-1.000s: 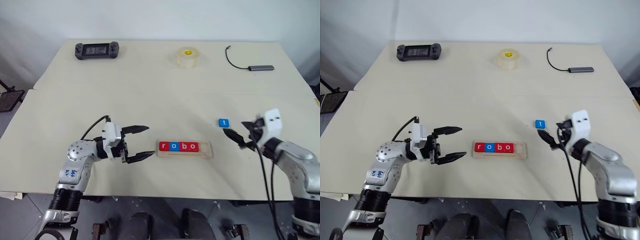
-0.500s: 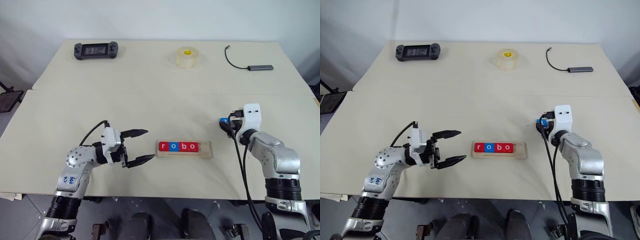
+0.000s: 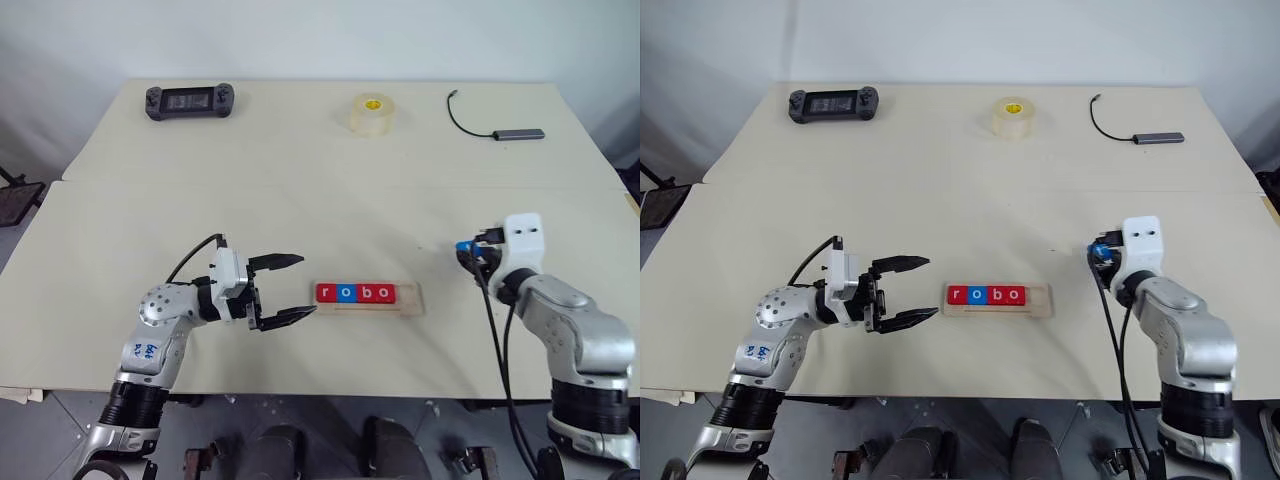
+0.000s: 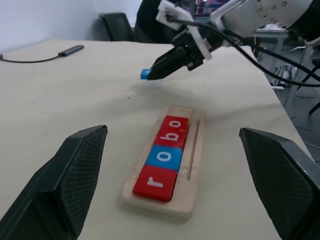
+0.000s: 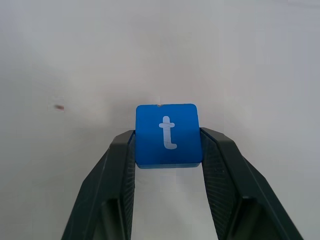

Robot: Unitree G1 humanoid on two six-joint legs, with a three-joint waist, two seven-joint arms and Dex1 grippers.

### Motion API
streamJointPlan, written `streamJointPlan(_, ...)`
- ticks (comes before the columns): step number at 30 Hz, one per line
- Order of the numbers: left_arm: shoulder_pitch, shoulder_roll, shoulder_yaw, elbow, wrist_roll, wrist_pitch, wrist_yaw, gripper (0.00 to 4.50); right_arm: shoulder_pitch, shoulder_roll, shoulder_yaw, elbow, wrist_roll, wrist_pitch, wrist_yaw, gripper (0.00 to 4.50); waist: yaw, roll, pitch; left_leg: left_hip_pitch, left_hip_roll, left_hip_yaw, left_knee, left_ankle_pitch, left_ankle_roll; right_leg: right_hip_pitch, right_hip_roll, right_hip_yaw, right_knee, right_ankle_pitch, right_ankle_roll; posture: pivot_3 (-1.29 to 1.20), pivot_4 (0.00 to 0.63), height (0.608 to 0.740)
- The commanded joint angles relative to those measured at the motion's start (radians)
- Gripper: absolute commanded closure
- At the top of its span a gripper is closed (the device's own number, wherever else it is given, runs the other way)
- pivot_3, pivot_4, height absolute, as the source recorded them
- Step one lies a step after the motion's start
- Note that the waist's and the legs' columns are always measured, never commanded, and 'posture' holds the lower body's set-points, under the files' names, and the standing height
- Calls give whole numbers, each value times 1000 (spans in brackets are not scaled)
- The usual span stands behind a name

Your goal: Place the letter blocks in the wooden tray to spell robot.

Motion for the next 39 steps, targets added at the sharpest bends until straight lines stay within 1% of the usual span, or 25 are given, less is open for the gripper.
streamJointPlan(1, -24, -11, -7, 14, -14, -9, -25, 0, 118, 35, -61, -202, 52, 92, -14, 3034, 6, 0, 0, 0, 0, 0, 0, 0, 0, 0, 0, 0, 0, 0, 0, 0, 150, 740)
streamJointPlan(5, -33, -19, -13, 30, -10, -10, -39, 0, 198, 101, -58, -279, 62, 112, -41, 3034, 2, 0, 0, 1, 0, 3, 0, 0, 0, 0, 0, 3, 0, 0, 0, 0, 150, 740)
streamJointPlan(6, -35, -20, -13, 32, -9, -10, -42, 0, 206, 127, -59, -290, 71, 124, -49, 3034, 2, 0, 0, 2, 0, 3, 0, 0, 0, 0, 0, 3, 1, 0, 0, 0, 150, 740)
streamJointPlan(9, -41, -21, -12, 37, -9, -10, -45, 0, 229, 155, -42, -302, 69, 127, -59, 3034, 3, 0, 0, 2, 0, 2, 0, 0, 0, 0, 0, 3, 2, 0, 0, 0, 150, 740)
streamJointPlan(11, -43, -21, -9, 37, -9, -8, -44, 0, 220, 164, -53, -292, 76, 94, -54, 2273, 3, 0, 0, 2, 0, 2, 0, 0, 0, 0, 0, 3, 2, 0, 0, 0, 150, 740)
streamJointPlan(13, -42, -20, -8, 34, -8, -9, -44, 0, 210, 148, -62, -285, 82, 80, -39, 1616, 3, 0, 0, 1, -1, 2, 0, 0, 0, -1, 0, 3, 1, 0, 0, 0, 150, 740)
streamJointPlan(14, -39, -18, -6, 32, -9, -9, -42, 0, 207, 112, -71, -271, 87, 64, -5, 1321, 3, 0, 0, 2, -1, 2, 0, 0, 0, -1, 0, 3, 1, 0, 0, 0, 150, 740)
streamJointPlan(16, -32, -14, -2, 27, -9, -10, -40, 0, 211, 2, -82, -225, 97, -3, 113, 619, 4, 0, 0, 1, -1, 2, 0, 0, 1, -1, 0, 3, 1, 0, 0, 0, 150, 740)
streamJointPlan(19, -27, -10, 2, 24, -7, -13, -37, 0, 228, -153, -57, -154, 97, -132, 288, 619, 8, 0, 0, 1, -1, 2, 0, 0, 2, 0, 0, 3, 0, 0, 0, 0, 150, 740)
streamJointPlan(20, -26, -9, 2, 23, -6, -14, -34, 0, 236, -223, -40, -116, 88, -202, 379, 619, 8, 0, 0, 1, -1, 2, 0, 0, 2, 0, 0, 3, 0, 0, 0, 0, 150, 740)
streamJointPlan(22, -26, -8, 4, 22, -3, -19, -30, 0, 239, -369, 5, 1, 62, -400, 619, 619, 7, 0, 0, 1, -1, 3, 0, 0, 2, 0, 0, 3, -1, 0, 0, 0, 150, 740)
streamJointPlan(23, -26, -9, 4, 20, -2, -21, -28, 0, 231, -428, 33, 66, 47, -486, 715, 619, 7, -1, 0, 1, -1, 3, 0, 0, 2, 1, 0, 2, -1, 0, 0, 0, 150, 740)
streamJointPlan(26, -27, -8, 2, 15, -2, -25, -25, 0, 162, -521, 122, 267, 3, -673, 897, 619, 5, -1, 1, 2, 0, 3, 0, 0, 3, 3, 0, 2, -3, 0, 1, 0, 150, 740)
streamJointPlan(29, -29, -4, 2, 7, -3, -25, -28, 0, 44, -549, 217, 465, -56, -796, 1006, 619, -1, -1, 1, 2, 0, 3, 0, 0, 3, 3, 0, 2, -3, 0, 1, 0, 150, 740)
streamJointPlan(32, -23, 4, 5, -6, -3, -24, -32, 0, -71, -540, 306, 630, -125, -885, 1072, 619, -4, -1, 1, 2, 1, 3, 0, 0, 2, 2, 0, 1, -3, 0, 1, 0, 150, 740)
streamJointPlan(36, -12, 19, 12, -21, -4, -21, -30, 0, -159, -496, 367, 730, -154, -932, 1114, 619, -6, -1, 1, 1, 1, 1, 0, 0, 2, 3, -1, 0, -4, 0, 1, 0, 150, 740)
streamJointPlan(39, -4, 22, 18, -30, -5, -21, -21, 0, -187, -470, 386, 761, -171, -961, 1119, 1240, -5, -1, 1, 1, 1, 1, 1, 0, 1, 3, -1, -1, -4, 0, 1, 0, 150, 740)
